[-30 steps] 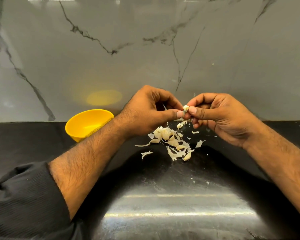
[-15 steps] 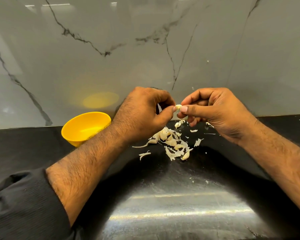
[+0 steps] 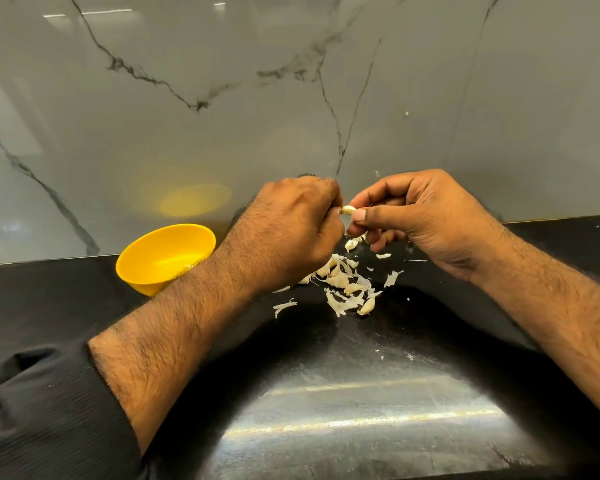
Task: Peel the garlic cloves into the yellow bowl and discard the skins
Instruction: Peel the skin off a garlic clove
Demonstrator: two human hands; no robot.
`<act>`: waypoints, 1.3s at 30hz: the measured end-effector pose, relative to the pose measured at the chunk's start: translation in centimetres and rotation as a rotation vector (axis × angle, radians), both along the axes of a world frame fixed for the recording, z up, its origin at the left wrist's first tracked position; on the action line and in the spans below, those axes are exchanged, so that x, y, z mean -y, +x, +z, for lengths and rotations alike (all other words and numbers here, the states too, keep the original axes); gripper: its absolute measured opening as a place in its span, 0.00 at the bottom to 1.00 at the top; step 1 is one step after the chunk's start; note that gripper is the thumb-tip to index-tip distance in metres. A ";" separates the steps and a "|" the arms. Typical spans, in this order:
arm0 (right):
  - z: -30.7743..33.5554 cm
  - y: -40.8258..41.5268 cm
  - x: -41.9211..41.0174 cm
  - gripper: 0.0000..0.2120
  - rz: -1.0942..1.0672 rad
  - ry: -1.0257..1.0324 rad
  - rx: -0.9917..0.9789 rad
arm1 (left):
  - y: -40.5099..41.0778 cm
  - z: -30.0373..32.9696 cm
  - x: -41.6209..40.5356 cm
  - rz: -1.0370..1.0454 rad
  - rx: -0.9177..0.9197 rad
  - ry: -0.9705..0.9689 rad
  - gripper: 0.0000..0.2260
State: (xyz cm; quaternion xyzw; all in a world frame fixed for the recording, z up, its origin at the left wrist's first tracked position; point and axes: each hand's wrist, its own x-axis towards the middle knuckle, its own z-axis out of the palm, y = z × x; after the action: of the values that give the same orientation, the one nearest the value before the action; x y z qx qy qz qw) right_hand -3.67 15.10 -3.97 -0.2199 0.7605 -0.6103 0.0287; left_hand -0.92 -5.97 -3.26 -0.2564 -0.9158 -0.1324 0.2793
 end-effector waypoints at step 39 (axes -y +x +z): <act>-0.1 1.2 1.3 0.12 -0.218 0.474 -0.513 | -1.0 -1.3 0.4 -0.069 0.283 0.364 0.06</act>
State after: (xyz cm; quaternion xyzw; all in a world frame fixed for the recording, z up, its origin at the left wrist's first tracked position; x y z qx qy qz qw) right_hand -2.50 13.84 -4.07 -0.2705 0.8824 -0.3414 -0.1779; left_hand -1.93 -6.34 -4.59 -0.2118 -0.8977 -0.3394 0.1849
